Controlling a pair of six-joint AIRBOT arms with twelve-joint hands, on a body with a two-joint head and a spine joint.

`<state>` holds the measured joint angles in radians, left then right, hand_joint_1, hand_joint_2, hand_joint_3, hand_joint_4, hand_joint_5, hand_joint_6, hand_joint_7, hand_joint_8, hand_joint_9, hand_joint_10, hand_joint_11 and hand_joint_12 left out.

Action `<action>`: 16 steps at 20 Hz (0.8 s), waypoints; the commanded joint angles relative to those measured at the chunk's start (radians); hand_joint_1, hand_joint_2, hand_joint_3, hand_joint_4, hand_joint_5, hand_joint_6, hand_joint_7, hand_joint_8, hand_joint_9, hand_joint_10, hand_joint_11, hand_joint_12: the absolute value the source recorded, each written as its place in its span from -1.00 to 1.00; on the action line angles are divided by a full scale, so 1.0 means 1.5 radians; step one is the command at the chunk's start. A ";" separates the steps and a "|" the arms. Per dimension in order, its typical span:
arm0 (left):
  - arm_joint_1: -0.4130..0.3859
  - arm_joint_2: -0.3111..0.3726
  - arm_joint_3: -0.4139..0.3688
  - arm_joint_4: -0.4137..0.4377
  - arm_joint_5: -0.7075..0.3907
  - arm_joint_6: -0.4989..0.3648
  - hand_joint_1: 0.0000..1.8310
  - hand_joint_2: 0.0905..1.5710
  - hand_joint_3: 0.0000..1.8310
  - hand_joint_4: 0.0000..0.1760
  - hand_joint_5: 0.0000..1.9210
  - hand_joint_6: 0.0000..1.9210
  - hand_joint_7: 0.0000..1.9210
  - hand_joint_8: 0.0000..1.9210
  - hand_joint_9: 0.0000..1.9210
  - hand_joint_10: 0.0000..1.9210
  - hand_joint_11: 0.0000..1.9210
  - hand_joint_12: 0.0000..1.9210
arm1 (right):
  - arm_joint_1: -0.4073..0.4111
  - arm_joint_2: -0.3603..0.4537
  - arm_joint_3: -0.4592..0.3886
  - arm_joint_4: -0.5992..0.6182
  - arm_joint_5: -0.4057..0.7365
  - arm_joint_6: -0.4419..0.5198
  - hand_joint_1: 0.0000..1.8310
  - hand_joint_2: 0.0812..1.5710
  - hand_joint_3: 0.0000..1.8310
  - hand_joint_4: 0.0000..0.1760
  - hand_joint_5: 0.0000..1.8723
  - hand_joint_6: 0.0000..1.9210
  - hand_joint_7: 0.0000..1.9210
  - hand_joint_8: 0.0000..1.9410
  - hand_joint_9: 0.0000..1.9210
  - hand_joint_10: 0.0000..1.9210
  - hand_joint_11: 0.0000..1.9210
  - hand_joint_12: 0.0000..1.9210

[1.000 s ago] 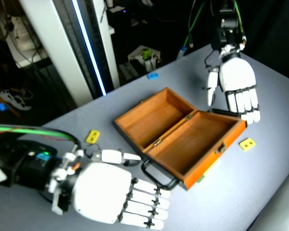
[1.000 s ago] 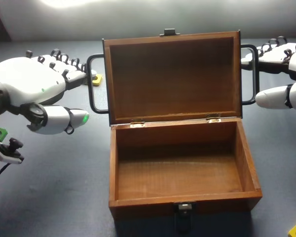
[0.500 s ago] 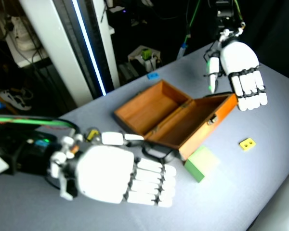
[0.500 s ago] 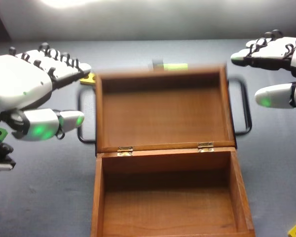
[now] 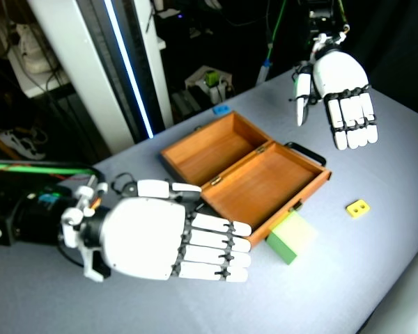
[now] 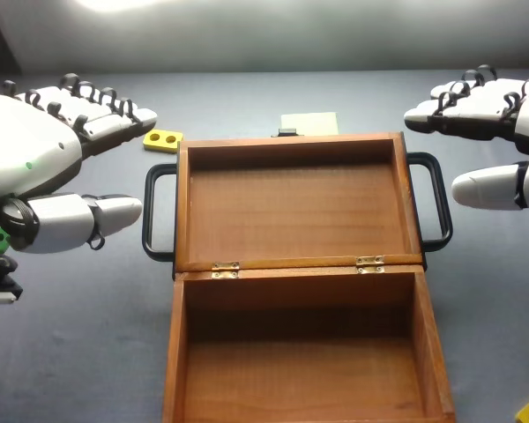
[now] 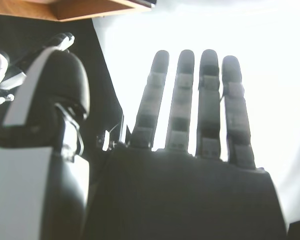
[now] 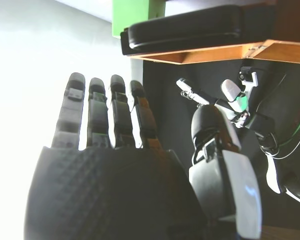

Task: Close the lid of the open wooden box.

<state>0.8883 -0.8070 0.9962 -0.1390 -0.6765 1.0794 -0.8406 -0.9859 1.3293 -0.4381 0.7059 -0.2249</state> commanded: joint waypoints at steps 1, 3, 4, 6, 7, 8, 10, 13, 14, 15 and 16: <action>-0.002 0.007 0.000 -0.007 -0.070 -0.001 -0.99 0.75 -1.00 -1.00 -0.89 -1.00 -0.87 -1.00 -0.87 -1.00 -0.87 -0.98 | 0.002 0.006 0.000 0.034 0.071 0.002 -1.00 0.65 -1.00 -1.00 -0.85 -0.99 -0.86 -0.99 -0.95 -0.99 -0.94 -0.98; 0.006 0.009 0.006 -0.023 -0.053 0.007 -0.97 0.77 -1.00 -1.00 -0.88 -1.00 -0.89 -1.00 -0.90 -1.00 -0.87 -0.99 | -0.012 0.013 0.001 0.072 0.063 -0.025 -1.00 0.65 -1.00 -1.00 -0.86 -0.99 -0.88 -1.00 -0.97 -0.99 -0.95 -0.99; 0.008 0.009 0.007 -0.033 -0.044 0.015 -0.99 0.77 -1.00 -1.00 -0.88 -1.00 -0.89 -1.00 -0.90 -1.00 -0.87 -0.99 | -0.023 0.017 0.002 0.089 0.058 -0.034 -1.00 0.65 -1.00 -1.00 -0.85 -0.99 -0.88 -1.00 -0.96 -0.99 -0.95 -0.98; 0.008 0.008 0.010 -0.039 -0.015 0.033 -0.98 0.75 -1.00 -1.00 -0.87 -1.00 -0.87 -0.99 -0.87 -0.99 -0.86 -0.98 | -0.045 0.021 0.006 0.101 0.043 -0.035 -1.00 0.69 -0.99 -1.00 -0.84 -0.99 -0.86 -0.99 -0.96 -0.99 -0.95 -0.98; 0.006 0.006 0.014 -0.040 0.003 0.039 -0.93 0.76 -1.00 -1.00 -0.87 -1.00 -0.85 -0.99 -0.86 -0.99 -0.85 -0.98 | -0.054 0.022 0.006 0.101 0.033 -0.035 -1.00 0.70 -0.98 -1.00 -0.85 -0.99 -0.86 -0.99 -0.96 -1.00 -0.95 -0.98; 0.005 0.002 0.018 -0.041 0.019 0.043 -0.96 0.75 -1.00 -1.00 -0.88 -1.00 -0.87 -1.00 -0.88 -1.00 -0.86 -0.99 | -0.063 0.022 0.007 0.101 0.026 -0.035 -1.00 0.68 -1.00 -1.00 -0.84 -0.99 -0.86 -0.99 -0.96 -1.00 -0.94 -0.98; 0.005 -0.006 0.023 -0.041 0.047 0.046 -1.00 0.72 -1.00 -1.00 -0.88 -1.00 -0.85 -0.99 -0.85 -0.99 -0.85 -0.99 | -0.074 0.022 0.007 0.101 0.014 -0.036 -1.00 0.66 -1.00 -1.00 -0.86 -1.00 -0.87 -1.00 -0.97 -1.00 -0.94 -0.98; 0.005 -0.012 0.025 -0.036 0.062 0.046 -0.86 0.77 -1.00 -1.00 -0.86 -0.99 -0.85 -0.99 -0.87 -0.99 -0.87 -0.99 | -0.083 0.022 0.007 0.101 0.006 -0.037 -1.00 0.63 -1.00 -0.97 -0.87 -1.00 -0.90 -1.00 -0.99 -1.00 -0.93 -0.98; 0.005 -0.015 0.026 -0.032 0.070 0.046 -0.79 0.75 -1.00 -1.00 -0.84 -0.98 -0.83 -0.99 -0.86 -0.99 -0.86 -0.99 | -0.088 0.022 0.007 0.100 0.004 -0.037 -1.00 0.62 -1.00 -0.88 -0.88 -1.00 -0.91 -1.00 -0.99 -1.00 -0.93 -0.98; 0.005 -0.019 0.028 -0.027 0.079 0.046 -0.78 0.75 -1.00 -1.00 -0.84 -0.99 -0.84 -1.00 -0.87 -1.00 -0.86 -0.99 | -0.094 0.021 0.006 0.099 0.002 -0.037 -1.00 0.68 -0.99 -1.00 -0.88 -1.00 -0.90 -1.00 -1.00 -1.00 -0.95 -0.99; 0.004 -0.026 0.032 -0.022 0.093 0.046 -0.77 0.73 -1.00 -1.00 -0.83 -0.99 -0.83 -0.99 -0.86 -0.99 -0.84 -0.98 | -0.101 0.019 0.005 0.098 0.001 -0.037 -1.00 0.70 -0.99 -1.00 -0.87 -1.00 -0.89 -0.99 -0.99 -0.99 -0.97 -1.00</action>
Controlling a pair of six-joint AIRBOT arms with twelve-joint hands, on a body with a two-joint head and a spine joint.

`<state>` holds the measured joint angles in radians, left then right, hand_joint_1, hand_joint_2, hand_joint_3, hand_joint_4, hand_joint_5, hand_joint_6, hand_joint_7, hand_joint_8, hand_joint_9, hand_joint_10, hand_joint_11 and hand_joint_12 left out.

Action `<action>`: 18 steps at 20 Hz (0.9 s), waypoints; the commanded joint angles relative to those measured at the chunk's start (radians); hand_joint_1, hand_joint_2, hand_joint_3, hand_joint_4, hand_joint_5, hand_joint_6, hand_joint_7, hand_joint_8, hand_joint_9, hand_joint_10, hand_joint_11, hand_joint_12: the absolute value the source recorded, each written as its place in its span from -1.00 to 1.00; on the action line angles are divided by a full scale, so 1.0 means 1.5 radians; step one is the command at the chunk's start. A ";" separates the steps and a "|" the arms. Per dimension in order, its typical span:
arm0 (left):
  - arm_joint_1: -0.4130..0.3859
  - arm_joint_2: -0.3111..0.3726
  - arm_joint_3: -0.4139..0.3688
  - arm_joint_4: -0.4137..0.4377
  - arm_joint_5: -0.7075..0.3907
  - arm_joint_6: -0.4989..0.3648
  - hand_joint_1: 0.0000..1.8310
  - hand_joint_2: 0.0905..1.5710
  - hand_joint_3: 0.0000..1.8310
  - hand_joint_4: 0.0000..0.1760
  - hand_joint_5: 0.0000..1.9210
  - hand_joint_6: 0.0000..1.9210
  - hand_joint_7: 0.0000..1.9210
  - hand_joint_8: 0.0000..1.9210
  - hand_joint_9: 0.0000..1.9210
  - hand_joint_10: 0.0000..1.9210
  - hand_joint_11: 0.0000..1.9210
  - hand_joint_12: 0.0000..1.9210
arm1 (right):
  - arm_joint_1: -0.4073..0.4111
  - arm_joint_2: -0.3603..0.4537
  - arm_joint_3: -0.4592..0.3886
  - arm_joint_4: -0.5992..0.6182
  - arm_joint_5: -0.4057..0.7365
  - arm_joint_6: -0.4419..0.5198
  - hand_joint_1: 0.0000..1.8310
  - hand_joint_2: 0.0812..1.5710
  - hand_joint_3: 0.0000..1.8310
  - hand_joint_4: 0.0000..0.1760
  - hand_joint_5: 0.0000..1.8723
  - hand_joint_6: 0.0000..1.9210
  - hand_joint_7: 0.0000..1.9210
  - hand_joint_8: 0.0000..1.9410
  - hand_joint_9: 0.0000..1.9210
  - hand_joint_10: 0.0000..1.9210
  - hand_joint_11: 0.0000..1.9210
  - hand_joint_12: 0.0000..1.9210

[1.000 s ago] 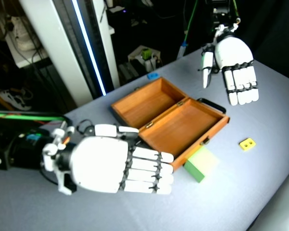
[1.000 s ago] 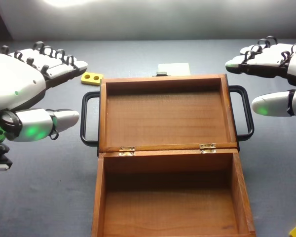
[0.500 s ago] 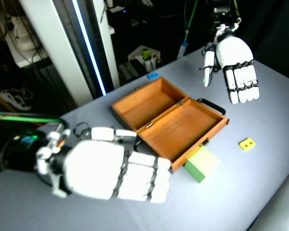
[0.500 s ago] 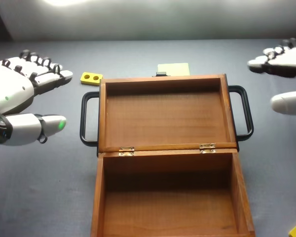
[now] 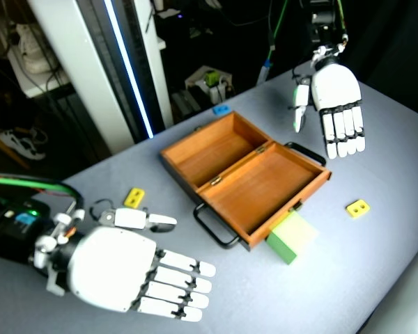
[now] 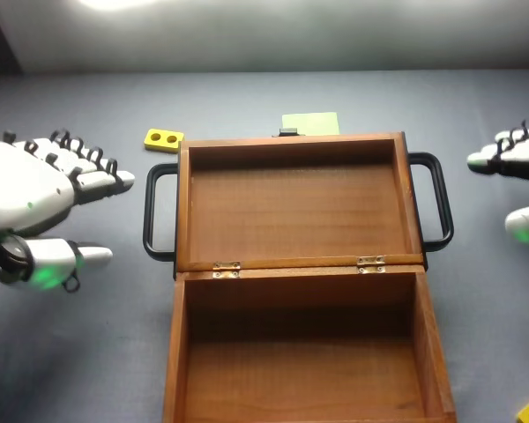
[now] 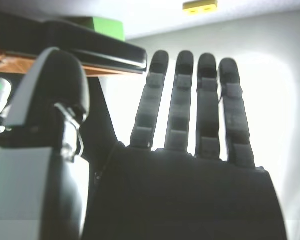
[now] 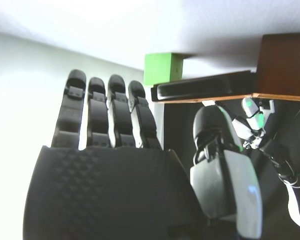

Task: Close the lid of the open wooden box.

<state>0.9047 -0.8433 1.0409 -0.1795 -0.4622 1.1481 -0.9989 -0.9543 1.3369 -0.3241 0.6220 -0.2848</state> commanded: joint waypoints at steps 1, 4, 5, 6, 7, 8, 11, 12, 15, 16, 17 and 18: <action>-0.008 -0.005 0.004 0.006 -0.046 0.000 -0.77 0.73 -1.00 -1.00 -0.83 -0.99 -0.83 -0.99 -0.86 -0.99 -0.84 -0.98 | 0.004 -0.004 0.000 0.021 0.057 0.003 -1.00 0.70 -0.99 -1.00 -0.87 -1.00 -0.89 -0.99 -0.99 -0.99 -0.97 -1.00; -0.008 -0.013 0.007 0.008 -0.030 0.000 -0.77 0.73 -1.00 -1.00 -0.83 -1.00 -0.82 -1.00 -0.85 -0.99 -0.82 -0.98 | 0.003 -0.012 -0.001 0.003 0.050 0.003 -1.00 0.67 -1.00 -1.00 -0.88 -1.00 -0.91 -1.00 -0.99 -1.00 -0.97 -1.00; -0.008 -0.015 0.006 0.012 -0.025 0.000 -0.71 0.72 -1.00 -1.00 -0.82 -1.00 -0.81 -1.00 -0.84 -0.99 -0.80 -0.97 | 0.003 -0.015 -0.003 -0.007 0.048 0.004 -1.00 0.67 -1.00 -1.00 -0.88 -1.00 -0.91 -1.00 -0.98 -1.00 -0.97 -1.00; -0.008 -0.020 0.006 0.018 -0.017 0.000 -0.69 0.72 -1.00 -1.00 -0.82 -1.00 -0.81 -1.00 -0.83 -0.99 -0.80 -0.97 | 0.003 -0.018 -0.005 -0.016 0.044 0.004 -1.00 0.66 -1.00 -1.00 -0.88 -1.00 -0.91 -1.00 -0.99 -1.00 -0.96 -0.99; -0.008 -0.023 0.006 0.022 -0.014 0.000 -0.69 0.72 -1.00 -1.00 -0.82 -1.00 -0.81 -1.00 -0.83 -0.99 -0.80 -0.97 | 0.003 -0.019 -0.006 -0.022 0.042 0.004 -1.00 0.66 -1.00 -1.00 -0.88 -1.00 -0.91 -1.00 -0.99 -1.00 -0.96 -0.99; -0.008 -0.026 0.006 0.026 -0.011 0.000 -0.69 0.73 -1.00 -1.00 -0.83 -1.00 -0.82 -1.00 -0.85 -1.00 -0.81 -0.98 | 0.003 -0.020 -0.007 -0.029 0.041 0.007 -1.00 0.67 -1.00 -1.00 -0.88 -1.00 -0.90 -1.00 -0.99 -1.00 -0.96 -0.99; -0.008 -0.029 -0.004 0.036 -0.016 0.000 -0.76 0.74 -1.00 -1.00 -0.86 -1.00 -0.86 -1.00 -0.90 -1.00 -0.86 -1.00 | 0.003 -0.020 -0.017 -0.051 0.042 0.018 -1.00 0.60 -1.00 -1.00 -0.89 -1.00 -0.92 -1.00 -1.00 -1.00 -0.99 -1.00; -0.008 -0.029 -0.006 0.037 -0.019 0.000 -0.76 0.74 -1.00 -1.00 -0.86 -1.00 -0.86 -1.00 -0.90 -1.00 -0.86 -1.00 | 0.003 -0.020 -0.019 -0.055 0.044 0.018 -1.00 0.60 -1.00 -1.00 -0.89 -1.00 -0.92 -1.00 -1.00 -1.00 -0.99 -1.00; -0.008 -0.029 -0.013 0.039 -0.032 0.000 -0.74 0.73 -1.00 -1.00 -0.83 -0.99 -0.83 -0.99 -0.87 -0.99 -0.82 -0.98 | 0.004 -0.033 -0.023 -0.078 0.052 0.023 -1.00 0.59 -1.00 -1.00 -0.95 -1.00 -0.97 -1.00 -1.00 -1.00 -0.95 -0.98; -0.008 -0.031 -0.013 0.039 -0.034 0.000 -0.78 0.74 -1.00 -1.00 -0.84 -1.00 -0.84 -1.00 -0.88 -1.00 -0.83 -0.99 | 0.009 -0.038 -0.023 -0.083 0.054 0.025 -1.00 0.60 -1.00 -1.00 -0.95 -1.00 -0.95 -0.99 -1.00 -1.00 -0.95 -0.98; -0.008 -0.032 -0.013 0.040 -0.033 0.000 -0.79 0.74 -1.00 -1.00 -0.83 -0.99 -0.83 -0.99 -0.86 -0.99 -0.82 -0.98 | 0.014 -0.041 -0.023 -0.087 0.054 0.025 -1.00 0.61 -1.00 -1.00 -0.93 -0.99 -0.94 -0.99 -1.00 -1.00 -0.98 -0.99; -0.008 -0.034 -0.013 0.042 -0.033 0.000 -0.81 0.74 -1.00 -1.00 -0.83 -1.00 -0.84 -1.00 -0.86 -0.99 -0.82 -0.98 | 0.020 -0.043 -0.022 -0.089 0.055 0.025 -1.00 0.62 -1.00 -1.00 -0.91 -0.99 -0.91 -0.98 -1.00 -1.00 -0.98 -0.99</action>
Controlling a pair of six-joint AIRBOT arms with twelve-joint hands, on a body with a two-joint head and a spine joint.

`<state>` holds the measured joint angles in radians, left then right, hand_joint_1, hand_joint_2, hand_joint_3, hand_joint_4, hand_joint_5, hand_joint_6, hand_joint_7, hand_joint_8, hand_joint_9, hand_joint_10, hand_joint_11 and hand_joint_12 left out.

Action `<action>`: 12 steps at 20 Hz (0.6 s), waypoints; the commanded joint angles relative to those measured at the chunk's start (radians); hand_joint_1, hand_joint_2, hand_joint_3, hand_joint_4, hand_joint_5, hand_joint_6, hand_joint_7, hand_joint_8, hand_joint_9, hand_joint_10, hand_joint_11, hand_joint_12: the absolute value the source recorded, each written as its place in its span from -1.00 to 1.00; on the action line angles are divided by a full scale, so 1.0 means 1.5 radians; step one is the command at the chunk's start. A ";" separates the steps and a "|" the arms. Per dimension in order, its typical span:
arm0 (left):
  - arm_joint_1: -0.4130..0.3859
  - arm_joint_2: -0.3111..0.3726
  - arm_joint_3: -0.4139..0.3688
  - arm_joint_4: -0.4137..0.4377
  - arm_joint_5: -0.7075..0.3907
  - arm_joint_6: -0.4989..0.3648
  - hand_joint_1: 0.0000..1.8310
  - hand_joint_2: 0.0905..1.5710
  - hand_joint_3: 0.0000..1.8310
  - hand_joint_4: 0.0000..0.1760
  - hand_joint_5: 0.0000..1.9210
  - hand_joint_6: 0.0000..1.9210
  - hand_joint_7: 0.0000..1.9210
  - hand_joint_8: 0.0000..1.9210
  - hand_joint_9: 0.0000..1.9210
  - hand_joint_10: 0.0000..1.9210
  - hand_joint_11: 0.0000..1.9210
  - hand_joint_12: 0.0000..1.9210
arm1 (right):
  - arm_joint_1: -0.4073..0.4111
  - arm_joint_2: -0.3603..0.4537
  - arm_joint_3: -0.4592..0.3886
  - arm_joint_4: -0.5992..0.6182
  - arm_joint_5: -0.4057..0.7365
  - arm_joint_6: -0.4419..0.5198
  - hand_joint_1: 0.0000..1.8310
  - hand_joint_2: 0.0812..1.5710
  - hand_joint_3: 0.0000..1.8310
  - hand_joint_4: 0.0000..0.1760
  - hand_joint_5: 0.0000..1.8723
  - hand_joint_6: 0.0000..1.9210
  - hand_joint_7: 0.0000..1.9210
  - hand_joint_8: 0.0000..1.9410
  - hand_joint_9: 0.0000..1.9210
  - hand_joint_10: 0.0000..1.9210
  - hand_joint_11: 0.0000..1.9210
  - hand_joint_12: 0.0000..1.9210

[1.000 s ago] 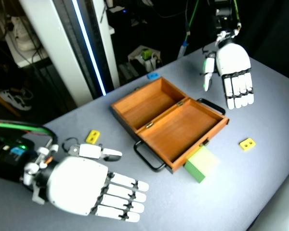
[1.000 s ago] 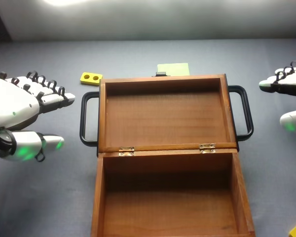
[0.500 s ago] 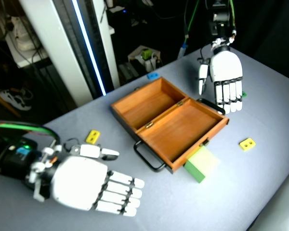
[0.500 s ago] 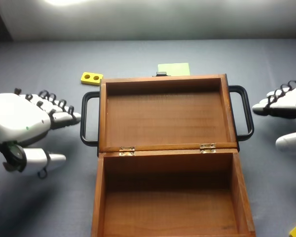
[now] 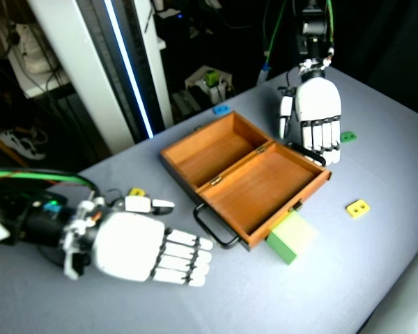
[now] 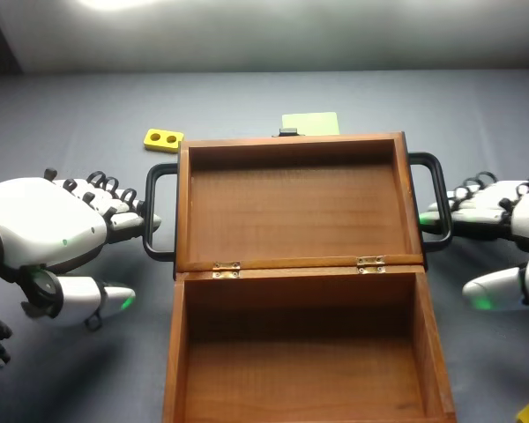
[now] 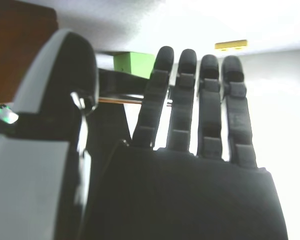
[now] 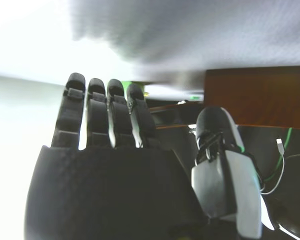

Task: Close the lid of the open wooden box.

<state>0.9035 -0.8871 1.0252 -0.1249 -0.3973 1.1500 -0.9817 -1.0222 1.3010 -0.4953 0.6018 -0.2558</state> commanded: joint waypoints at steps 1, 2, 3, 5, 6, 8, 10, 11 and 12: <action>-0.008 -0.005 -0.005 0.007 -0.078 -0.001 -0.81 0.74 -1.00 -1.00 -0.83 -1.00 -0.84 -1.00 -0.86 -0.99 -0.82 -0.98 | 0.013 0.001 0.002 0.024 0.071 0.006 -1.00 0.62 -1.00 -1.00 -0.91 -0.99 -0.91 -0.98 -1.00 -1.00 -0.98 -0.99; -0.008 -0.005 -0.007 0.008 -0.082 -0.001 -0.82 0.74 -1.00 -1.00 -0.84 -1.00 -0.84 -1.00 -0.85 -0.99 -0.81 -0.98 | 0.017 0.001 0.002 0.024 0.077 0.007 -1.00 0.63 -1.00 -1.00 -0.92 -0.99 -0.90 -0.98 -1.00 -1.00 -0.97 -0.99; -0.008 -0.005 -0.008 0.008 -0.087 -0.001 -0.82 0.75 -1.00 -1.00 -0.83 -1.00 -0.83 -1.00 -0.85 -0.99 -0.80 -0.98 | 0.019 0.001 0.002 0.024 0.083 0.009 -1.00 0.63 -1.00 -1.00 -0.93 -1.00 -0.91 -0.98 -1.00 -1.00 -0.97 -0.99; -0.008 -0.004 -0.011 0.008 -0.105 -0.008 -0.82 0.75 -1.00 -1.00 -0.83 -0.99 -0.84 -1.00 -0.86 -1.00 -0.81 -0.98 | 0.023 0.000 0.001 0.034 0.105 0.015 -1.00 0.58 -1.00 -0.30 -0.98 -1.00 -0.96 -1.00 -1.00 -1.00 -0.96 -0.98; -0.008 -0.003 -0.012 0.008 -0.118 -0.015 -0.79 0.75 -1.00 -1.00 -0.81 -0.99 -0.81 -0.99 -0.84 -0.99 -0.79 -0.98 | 0.023 -0.001 -0.001 0.050 0.128 0.016 -1.00 0.57 -1.00 -0.26 -0.96 -0.99 -0.96 -1.00 -1.00 -1.00 -0.96 -0.98; -0.006 0.003 -0.019 0.008 -0.136 -0.018 -0.84 0.76 -1.00 -1.00 -0.82 -1.00 -0.83 -1.00 -0.86 -1.00 -0.81 -0.99 | 0.023 -0.001 -0.006 0.074 0.165 0.016 -1.00 0.56 -1.00 -0.63 -0.94 -0.99 -0.93 -0.99 -1.00 -1.00 -0.98 -0.99; -0.001 0.010 -0.028 0.008 -0.153 -0.019 -0.80 0.76 -1.00 -1.00 -0.82 -1.00 -0.82 -1.00 -0.85 -1.00 -0.81 -0.99 | 0.023 -0.001 -0.009 0.084 0.185 0.016 -1.00 0.56 -1.00 -1.00 -0.91 -0.98 -0.92 -0.99 -0.99 -1.00 -0.97 -0.99; 0.003 0.015 -0.034 0.008 -0.166 -0.020 -0.85 0.76 -1.00 -1.00 -0.86 -1.00 -0.86 -1.00 -0.88 -1.00 -0.84 -1.00 | 0.023 -0.001 -0.010 0.089 0.196 0.016 -1.00 0.51 -1.00 -1.00 -0.89 -0.99 -0.88 -1.00 -0.98 -1.00 -0.99 -1.00; 0.008 0.020 -0.038 0.008 -0.181 -0.028 -0.90 0.78 -0.99 -1.00 -0.88 -1.00 -0.89 -1.00 -0.91 -1.00 -0.86 -1.00 | 0.023 0.000 -0.012 0.095 0.206 0.016 -1.00 0.51 -1.00 -1.00 -0.89 -1.00 -0.89 -1.00 -0.98 -1.00 -1.00 -1.00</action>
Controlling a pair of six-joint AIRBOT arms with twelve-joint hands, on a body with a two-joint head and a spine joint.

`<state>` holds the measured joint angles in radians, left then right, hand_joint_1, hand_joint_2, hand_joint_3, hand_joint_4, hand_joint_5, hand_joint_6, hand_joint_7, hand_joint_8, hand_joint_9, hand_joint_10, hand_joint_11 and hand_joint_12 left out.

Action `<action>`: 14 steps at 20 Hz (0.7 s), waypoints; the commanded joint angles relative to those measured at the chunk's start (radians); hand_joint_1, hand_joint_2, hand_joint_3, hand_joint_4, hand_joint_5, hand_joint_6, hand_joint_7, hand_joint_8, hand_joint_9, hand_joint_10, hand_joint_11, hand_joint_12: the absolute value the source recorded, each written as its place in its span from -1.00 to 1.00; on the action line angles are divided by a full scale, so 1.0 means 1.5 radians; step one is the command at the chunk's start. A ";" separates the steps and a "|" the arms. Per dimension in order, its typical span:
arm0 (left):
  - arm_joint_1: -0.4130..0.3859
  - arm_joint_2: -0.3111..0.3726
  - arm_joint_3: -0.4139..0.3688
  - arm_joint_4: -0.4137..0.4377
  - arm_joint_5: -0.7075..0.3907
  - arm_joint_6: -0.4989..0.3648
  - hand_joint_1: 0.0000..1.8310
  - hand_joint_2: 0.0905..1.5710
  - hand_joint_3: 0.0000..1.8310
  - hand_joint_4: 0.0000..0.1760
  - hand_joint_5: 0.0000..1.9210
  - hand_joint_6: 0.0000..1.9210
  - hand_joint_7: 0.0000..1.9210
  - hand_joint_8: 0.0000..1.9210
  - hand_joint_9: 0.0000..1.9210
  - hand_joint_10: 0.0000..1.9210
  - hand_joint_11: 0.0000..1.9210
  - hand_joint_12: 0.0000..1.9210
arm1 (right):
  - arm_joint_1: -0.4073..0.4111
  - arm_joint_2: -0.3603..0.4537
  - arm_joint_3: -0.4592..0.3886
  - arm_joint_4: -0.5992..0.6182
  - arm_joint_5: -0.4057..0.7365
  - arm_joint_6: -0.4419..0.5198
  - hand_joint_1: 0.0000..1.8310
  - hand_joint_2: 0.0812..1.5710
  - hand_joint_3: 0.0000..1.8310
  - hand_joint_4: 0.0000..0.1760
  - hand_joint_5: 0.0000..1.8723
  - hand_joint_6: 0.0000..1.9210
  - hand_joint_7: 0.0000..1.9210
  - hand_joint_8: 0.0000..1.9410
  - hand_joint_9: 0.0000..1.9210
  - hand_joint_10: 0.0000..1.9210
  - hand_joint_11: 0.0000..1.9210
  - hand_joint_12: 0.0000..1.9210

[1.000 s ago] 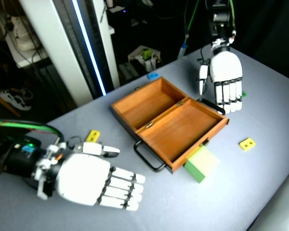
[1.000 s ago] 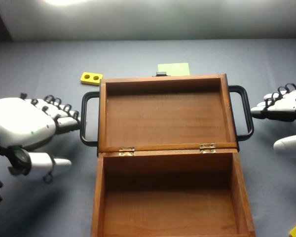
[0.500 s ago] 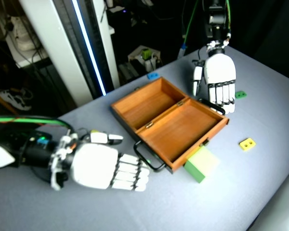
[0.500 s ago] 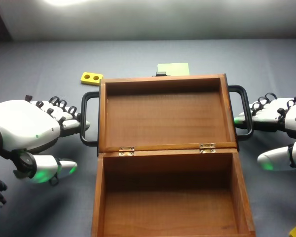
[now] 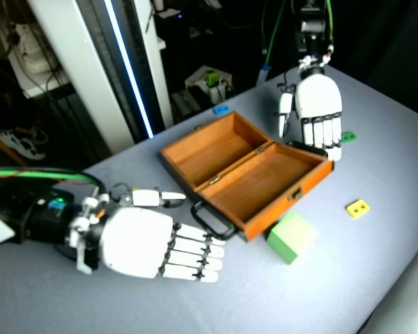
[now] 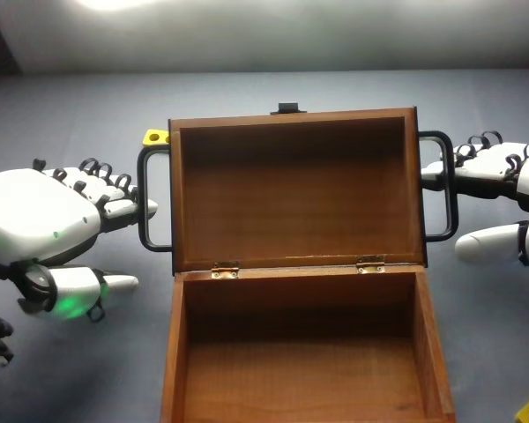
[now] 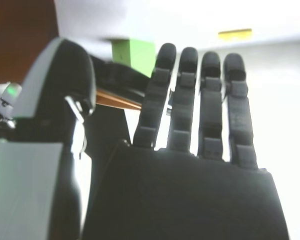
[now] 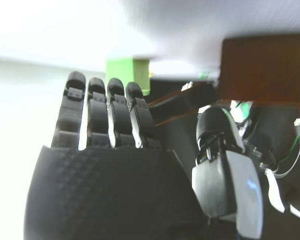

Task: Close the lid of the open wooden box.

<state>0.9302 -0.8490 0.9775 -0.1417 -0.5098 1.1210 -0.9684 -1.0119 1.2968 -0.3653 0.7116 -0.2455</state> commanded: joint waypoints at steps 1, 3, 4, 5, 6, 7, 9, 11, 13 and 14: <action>-0.006 -0.002 -0.009 0.019 -0.119 -0.017 -0.94 0.79 -0.99 -1.00 -0.88 -1.00 -0.89 -1.00 -0.90 -1.00 -0.87 -1.00 | 0.014 -0.006 -0.011 0.013 0.139 0.009 -1.00 0.52 -1.00 -1.00 -0.88 -1.00 -0.89 -1.00 -0.99 -1.00 -1.00 -1.00; 0.003 0.006 -0.015 0.019 -0.151 -0.037 -0.94 0.79 -0.99 -1.00 -0.87 -1.00 -0.88 -1.00 -0.90 -1.00 -0.87 -1.00 | 0.014 -0.001 -0.016 0.021 0.150 0.009 -1.00 0.53 -1.00 -1.00 -0.88 -0.99 -0.88 -1.00 -0.98 -1.00 -0.98 -0.99; 0.005 0.008 -0.017 0.019 -0.158 -0.041 -0.93 0.79 -1.00 -1.00 -0.87 -1.00 -0.89 -1.00 -0.90 -1.00 -0.87 -1.00 | 0.014 0.000 -0.017 0.023 0.152 0.009 -1.00 0.54 -1.00 -1.00 -0.88 -0.99 -0.89 -1.00 -0.97 -0.99 -0.97 -0.99; 0.010 0.014 -0.023 0.019 -0.171 -0.044 -0.94 0.80 -1.00 -1.00 -0.87 -1.00 -0.89 -1.00 -0.88 -0.99 -0.86 -0.99 | 0.014 0.001 -0.020 0.026 0.158 0.009 -1.00 0.53 -1.00 -1.00 -0.87 -0.99 -0.88 -1.00 -0.97 -0.99 -0.97 -0.99; 0.014 0.021 -0.029 0.019 -0.181 -0.044 -0.95 0.80 -1.00 -1.00 -0.88 -1.00 -0.90 -1.00 -0.89 -1.00 -0.86 -1.00 | 0.014 0.002 -0.023 0.027 0.162 0.009 -1.00 0.55 -1.00 -1.00 -0.85 -0.99 -0.87 -0.99 -0.96 -0.99 -0.96 -0.98; 0.021 0.030 -0.038 0.019 -0.198 -0.045 -0.97 0.80 -1.00 -1.00 -0.88 -1.00 -0.90 -1.00 -0.88 -1.00 -0.87 -1.00 | 0.014 0.005 -0.027 0.029 0.170 0.009 -1.00 0.57 -0.99 -0.92 -0.85 -0.99 -0.87 -1.00 -0.96 -0.99 -0.96 -0.98; 0.036 0.046 -0.055 0.019 -0.228 -0.048 -0.94 0.80 -1.00 -1.00 -0.86 -0.99 -0.89 -1.00 -0.88 -1.00 -0.87 -1.00 | 0.014 0.014 -0.040 0.029 0.186 0.009 -1.00 0.56 -0.99 -0.74 -0.85 -0.99 -0.86 -0.99 -0.96 -0.99 -0.96 -0.98; 0.047 0.055 -0.064 0.019 -0.247 -0.054 -0.98 0.80 -1.00 -1.00 -0.86 -1.00 -0.88 -0.99 -0.88 -1.00 -0.87 -1.00 | 0.011 0.024 -0.052 0.026 0.199 0.009 -1.00 0.58 -0.99 -0.66 -0.86 -1.00 -0.87 -1.00 -0.95 -0.99 -0.96 -0.98; 0.056 0.059 -0.069 0.019 -0.261 -0.063 -0.96 0.81 -1.00 -1.00 -0.86 -1.00 -0.88 -1.00 -0.88 -1.00 -0.88 -1.00 | 0.006 0.031 -0.059 0.026 0.208 0.009 -1.00 0.59 -0.99 -0.97 -0.85 -0.99 -0.86 -1.00 -0.94 -0.99 -0.95 -0.98; 0.062 0.061 -0.072 0.019 -0.268 -0.066 -0.94 0.81 -1.00 -1.00 -0.85 -1.00 -0.87 -1.00 -0.87 -1.00 -0.87 -1.00 | 0.004 0.035 -0.062 0.026 0.212 0.009 -1.00 0.59 -0.99 -0.92 -0.86 -1.00 -0.86 -0.99 -0.95 -0.99 -0.95 -0.98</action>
<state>1.0302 -0.7597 0.8719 -0.1268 -0.7807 1.0275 -0.9707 -0.9607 1.2087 -0.3588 0.9058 -0.2394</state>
